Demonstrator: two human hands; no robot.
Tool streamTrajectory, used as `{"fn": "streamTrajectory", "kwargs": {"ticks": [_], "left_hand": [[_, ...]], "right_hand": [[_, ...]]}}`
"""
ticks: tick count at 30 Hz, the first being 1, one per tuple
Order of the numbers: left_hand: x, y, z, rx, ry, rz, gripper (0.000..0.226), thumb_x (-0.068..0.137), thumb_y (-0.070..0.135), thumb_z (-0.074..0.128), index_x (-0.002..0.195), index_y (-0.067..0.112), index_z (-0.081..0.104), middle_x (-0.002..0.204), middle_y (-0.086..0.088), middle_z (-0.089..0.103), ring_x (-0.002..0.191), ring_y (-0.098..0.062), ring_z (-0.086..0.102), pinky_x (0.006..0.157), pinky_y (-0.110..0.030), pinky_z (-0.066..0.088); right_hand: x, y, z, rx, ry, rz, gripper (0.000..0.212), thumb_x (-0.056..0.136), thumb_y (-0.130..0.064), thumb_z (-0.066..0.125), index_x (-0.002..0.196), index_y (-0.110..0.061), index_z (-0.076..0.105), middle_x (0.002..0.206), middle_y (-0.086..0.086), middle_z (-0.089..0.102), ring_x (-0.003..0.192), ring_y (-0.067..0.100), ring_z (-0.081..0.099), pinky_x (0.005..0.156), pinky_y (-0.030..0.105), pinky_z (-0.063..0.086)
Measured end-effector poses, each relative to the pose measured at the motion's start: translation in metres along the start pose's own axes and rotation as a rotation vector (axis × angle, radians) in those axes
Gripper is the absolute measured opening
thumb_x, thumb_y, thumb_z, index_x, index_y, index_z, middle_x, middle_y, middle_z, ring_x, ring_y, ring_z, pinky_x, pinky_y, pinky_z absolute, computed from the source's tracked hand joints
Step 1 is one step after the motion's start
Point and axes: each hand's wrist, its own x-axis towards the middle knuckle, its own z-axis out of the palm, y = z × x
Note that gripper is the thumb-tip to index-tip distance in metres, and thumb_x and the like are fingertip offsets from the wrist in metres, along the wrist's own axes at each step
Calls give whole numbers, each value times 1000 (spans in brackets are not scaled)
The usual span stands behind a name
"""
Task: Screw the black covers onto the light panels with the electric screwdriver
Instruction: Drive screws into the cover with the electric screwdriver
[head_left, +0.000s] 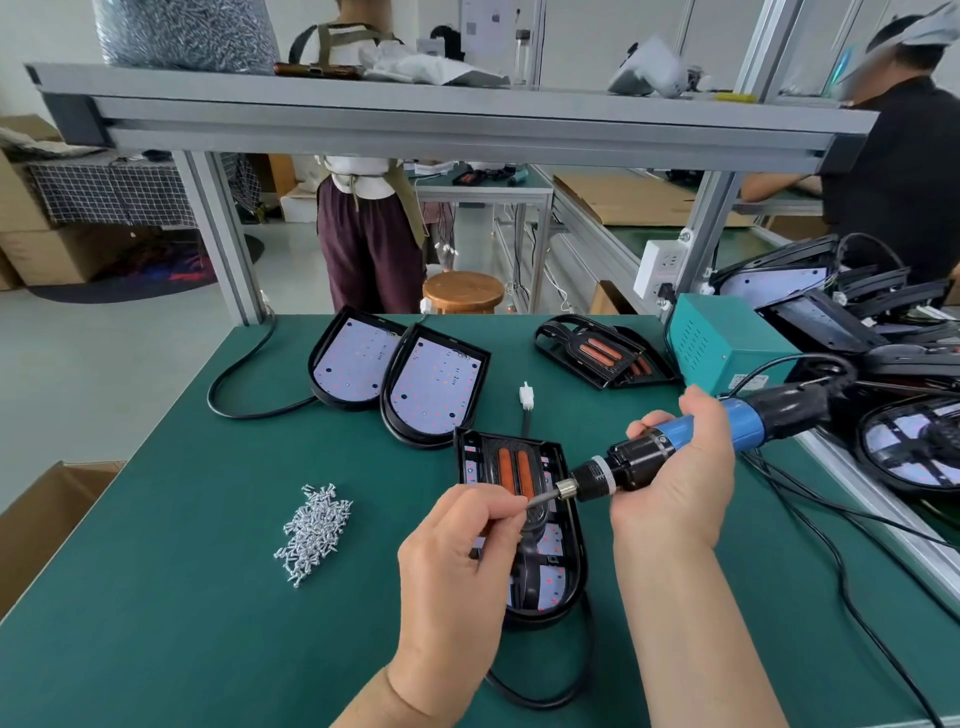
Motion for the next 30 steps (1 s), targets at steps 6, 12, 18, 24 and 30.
{"fn": "streamTrajectory", "kwargs": {"ticks": [6, 12, 18, 24, 30], "left_hand": [[1, -4, 0, 45, -39, 70, 28, 83, -4, 72, 88, 24, 72, 85, 14, 67, 76, -8, 63, 67, -14, 49], [4, -3, -1, -63, -123, -76, 61, 85, -3, 71, 120, 44, 54, 88, 18, 69, 80, -10, 66, 75, -8, 46], [5, -4, 2, -133, -144, -154, 62, 81, -4, 75, 114, 45, 56, 90, 17, 71, 82, -10, 69, 77, -14, 52], [13, -15, -7, 84, -20, -113, 48, 80, 34, 74, 124, 35, 54, 108, 19, 54, 101, -5, 55, 83, -15, 43], [43, -44, -4, 113, -319, -694, 67, 78, 56, 74, 128, 24, 42, 109, 7, 55, 103, -13, 56, 84, -33, 46]], "right_hand": [[13, 10, -7, 53, 31, 134, 25, 91, -27, 69, 110, -21, 54, 59, -4, 57, 49, 13, 56, 49, 18, 47], [18, 10, -9, 47, 45, 130, 26, 90, -28, 69, 110, -20, 54, 59, -4, 57, 50, 13, 56, 47, 19, 47], [21, 11, -11, 46, 58, 135, 24, 90, -28, 69, 107, -20, 55, 59, -4, 57, 50, 13, 56, 48, 18, 47], [26, 4, -12, 40, 36, 71, 28, 89, -28, 70, 111, -21, 55, 61, -3, 58, 52, 14, 57, 52, 21, 48], [29, -3, -11, -103, -77, -166, 18, 84, -27, 69, 97, -26, 56, 62, 1, 55, 53, 18, 52, 53, 22, 45]]}}
